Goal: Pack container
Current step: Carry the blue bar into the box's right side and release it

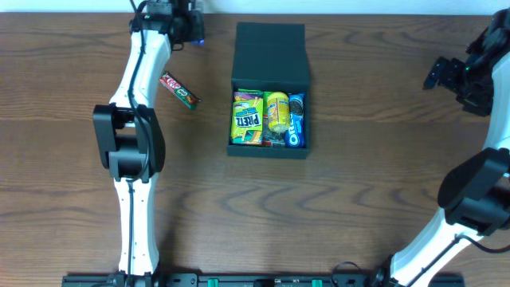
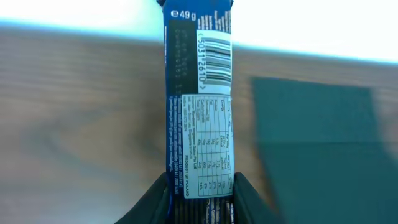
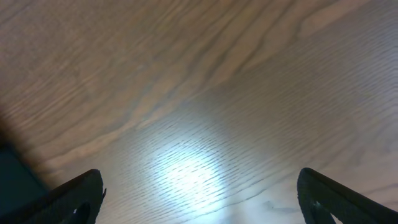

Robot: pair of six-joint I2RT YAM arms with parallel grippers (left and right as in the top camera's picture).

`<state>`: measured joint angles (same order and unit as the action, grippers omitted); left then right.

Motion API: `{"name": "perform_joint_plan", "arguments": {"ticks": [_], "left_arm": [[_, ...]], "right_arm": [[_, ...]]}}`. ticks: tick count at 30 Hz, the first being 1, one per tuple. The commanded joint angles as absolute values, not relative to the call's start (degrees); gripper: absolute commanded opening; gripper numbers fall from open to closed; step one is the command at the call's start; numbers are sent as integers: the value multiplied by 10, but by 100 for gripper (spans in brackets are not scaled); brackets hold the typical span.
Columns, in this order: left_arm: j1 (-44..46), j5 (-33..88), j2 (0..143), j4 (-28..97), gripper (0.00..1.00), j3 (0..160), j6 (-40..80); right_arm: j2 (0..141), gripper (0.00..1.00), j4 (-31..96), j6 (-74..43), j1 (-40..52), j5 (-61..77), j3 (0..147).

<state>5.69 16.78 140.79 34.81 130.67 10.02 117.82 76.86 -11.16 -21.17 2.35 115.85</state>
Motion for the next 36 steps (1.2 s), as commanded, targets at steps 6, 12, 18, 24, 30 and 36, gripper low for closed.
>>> {"name": "perform_joint_plan", "arguments": {"ticks": [6,12,18,24,30,36], "left_arm": [[142,270,1338,531,6,1321,272],[251,136,1335,632,6,1321,288],[359,26,1334,669,6,1321,315],[389,21,1334,718,5,1320,352],[405,25,1334,698,6,1288,362],[409,39,1334,670,6,1270,369]], "right_arm": [[1181,99,749,-107,-241,6,1157],[1181,99,743,-85,-247,6,1157],[1181,99,743,-76,-247,9,1157],[1181,99,735,-77,-247,20,1157],[1181,99,735,-77,-247,22,1157],[1181,99,730,-76,-247,37,1157]]}}
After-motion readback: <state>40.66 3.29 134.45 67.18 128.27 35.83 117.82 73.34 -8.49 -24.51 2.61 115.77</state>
